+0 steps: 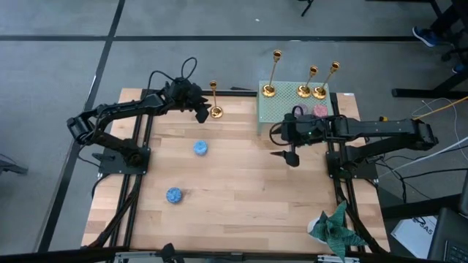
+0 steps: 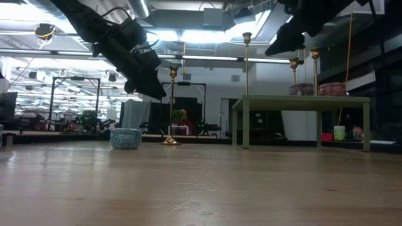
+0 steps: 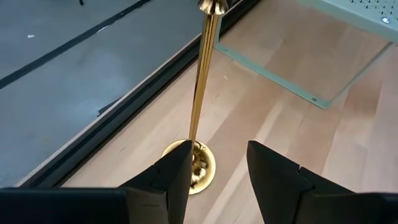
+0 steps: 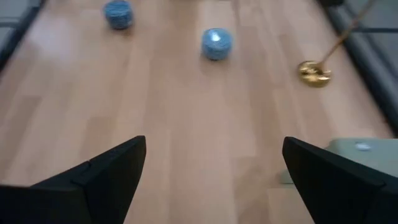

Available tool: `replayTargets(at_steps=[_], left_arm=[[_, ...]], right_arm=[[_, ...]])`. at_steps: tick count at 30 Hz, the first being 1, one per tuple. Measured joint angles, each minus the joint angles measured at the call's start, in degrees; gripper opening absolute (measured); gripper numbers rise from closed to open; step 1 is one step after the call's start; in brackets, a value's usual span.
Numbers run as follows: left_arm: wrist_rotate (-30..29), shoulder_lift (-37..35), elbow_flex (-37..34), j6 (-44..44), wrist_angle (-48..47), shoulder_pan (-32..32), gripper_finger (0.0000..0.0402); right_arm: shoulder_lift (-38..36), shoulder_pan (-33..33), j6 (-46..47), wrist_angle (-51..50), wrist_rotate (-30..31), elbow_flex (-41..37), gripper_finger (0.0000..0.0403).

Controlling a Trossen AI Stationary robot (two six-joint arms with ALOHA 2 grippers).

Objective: Pick & Place candle stick holders
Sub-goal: Put the gold candle holder on the shelf

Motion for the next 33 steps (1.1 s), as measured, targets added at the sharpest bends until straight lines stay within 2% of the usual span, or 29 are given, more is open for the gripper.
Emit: replayTargets(at_steps=[7, 16, 19, 23, 27, 33], left_arm=[[0.02, 0.00, 0.00, 0.06, 0.54, 0.02, 0.0148], [0.01, -0.02, 0.02, 0.08, 1.08, 0.07, 0.0148], [0.01, -0.02, 0.02, 0.06, 1.36, 0.07, 0.0150], [0.01, -0.02, 0.04, 0.10, 1.46, 0.07, 0.0150], [0.00, -0.02, 0.04, 0.12, 1.46, 0.07, 0.0148], [0.00, -0.02, 0.04, 0.08, 1.44, 0.07, 0.0150]], right_arm=[[0.00, -0.78, -0.66, 0.65, 14.87, 1.15, 0.0380], [0.00, -7.32, -6.22, 13.92, 27.80, 1.31, 0.0380], [0.00, -10.15, -4.44, 18.49, 30.33, 1.31, 0.0380], [1.30, -13.81, -3.42, 26.50, 30.57, 1.31, 0.0380], [4.94, -16.51, -3.46, 34.17, 32.53, 1.33, 0.0380], [10.78, -18.19, -4.76, 39.33, 34.13, 1.31, 0.0380]])
